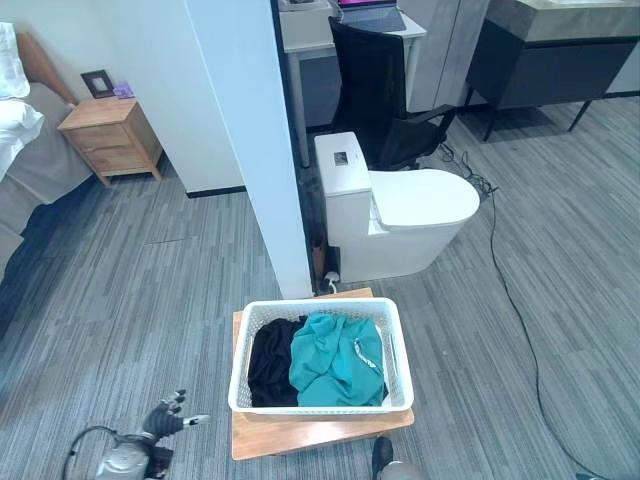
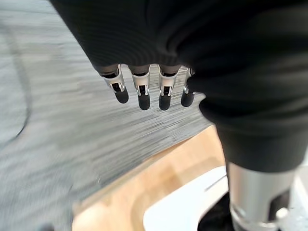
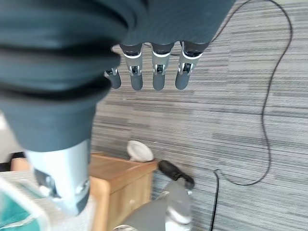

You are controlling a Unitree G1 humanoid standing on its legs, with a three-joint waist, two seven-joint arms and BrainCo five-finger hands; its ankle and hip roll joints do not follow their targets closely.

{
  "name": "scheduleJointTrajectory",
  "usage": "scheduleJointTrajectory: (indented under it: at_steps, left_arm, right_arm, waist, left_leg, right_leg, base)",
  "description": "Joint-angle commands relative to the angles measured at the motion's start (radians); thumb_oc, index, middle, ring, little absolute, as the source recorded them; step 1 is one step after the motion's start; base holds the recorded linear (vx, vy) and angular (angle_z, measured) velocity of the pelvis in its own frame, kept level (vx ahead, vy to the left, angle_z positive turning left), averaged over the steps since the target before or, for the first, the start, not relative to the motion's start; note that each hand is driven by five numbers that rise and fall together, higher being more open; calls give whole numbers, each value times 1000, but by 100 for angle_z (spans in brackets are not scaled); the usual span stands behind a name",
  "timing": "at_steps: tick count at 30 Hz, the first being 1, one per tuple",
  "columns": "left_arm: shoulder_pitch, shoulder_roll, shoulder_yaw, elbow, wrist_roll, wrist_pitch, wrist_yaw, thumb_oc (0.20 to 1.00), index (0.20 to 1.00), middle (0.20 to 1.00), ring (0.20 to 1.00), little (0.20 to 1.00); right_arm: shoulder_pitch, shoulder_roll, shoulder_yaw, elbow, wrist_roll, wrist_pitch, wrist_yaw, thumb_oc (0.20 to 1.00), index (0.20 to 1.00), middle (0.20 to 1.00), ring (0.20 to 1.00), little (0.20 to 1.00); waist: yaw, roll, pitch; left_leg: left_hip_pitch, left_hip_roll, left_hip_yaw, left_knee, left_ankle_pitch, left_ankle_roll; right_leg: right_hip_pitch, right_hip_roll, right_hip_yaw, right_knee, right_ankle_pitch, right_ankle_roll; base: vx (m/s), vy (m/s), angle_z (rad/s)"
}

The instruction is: Grab the laundry basket,head to the washer,open it,put in the laundry and shut it.

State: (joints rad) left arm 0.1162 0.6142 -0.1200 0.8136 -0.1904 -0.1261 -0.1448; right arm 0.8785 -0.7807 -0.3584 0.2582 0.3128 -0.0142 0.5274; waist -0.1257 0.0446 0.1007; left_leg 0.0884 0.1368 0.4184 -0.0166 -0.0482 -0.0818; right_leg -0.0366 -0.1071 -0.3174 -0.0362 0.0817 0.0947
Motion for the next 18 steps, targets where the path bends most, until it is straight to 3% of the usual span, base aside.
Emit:
scheduleJointTrajectory:
  at_steps: [1,7,8,17,18]
  left_arm:
    - [-42,85,75,0,-15,-20,-30,1000,1000,1000,1000,1000]
    - [-62,121,80,-47,-74,-2,-32,1000,1000,1000,1000,1000]
    - [-91,136,26,-59,-118,10,-53,1000,1000,1000,1000,1000]
    - [-319,141,-212,70,-222,51,-101,1000,1000,1000,1000,1000]
    - [-394,134,-312,106,-243,64,-130,1000,1000,1000,1000,1000]
  right_arm:
    - [28,-3,-43,-85,167,30,63,1000,1000,1000,1000,1000]
    - [38,-43,-144,-171,233,34,32,1000,1000,1000,1000,1000]
    - [40,-88,-165,-197,301,48,41,1000,1000,1000,1000,1000]
    - [-76,-222,-152,-118,371,50,-27,1000,1000,1000,1000,1000]
    - [-92,-272,-150,-101,381,50,-40,1000,1000,1000,1000,1000]
  waist:
    - [-6,-63,-11]
    - [-38,-41,-15]
    - [-45,-34,-15]
    - [-55,3,2]
    - [-60,17,12]
  left_leg:
    - [-27,-15,15,-25,221,-66]
    - [-21,-23,33,-53,206,-61]
    - [-24,-27,43,-56,200,-59]
    - [-52,-44,64,-71,187,-53]
    - [-66,-46,66,-71,187,-54]
  right_leg:
    - [109,-69,18,-33,36,94]
    - [80,-77,49,-38,53,103]
    - [66,-82,60,-42,62,107]
    - [5,-102,90,-51,93,126]
    - [-15,-108,96,-51,101,131]
  base:
    - [48,-11,-1]
    - [33,17,-5]
    - [13,36,-5]
    - [-18,40,-14]
    - [-41,32,-6]
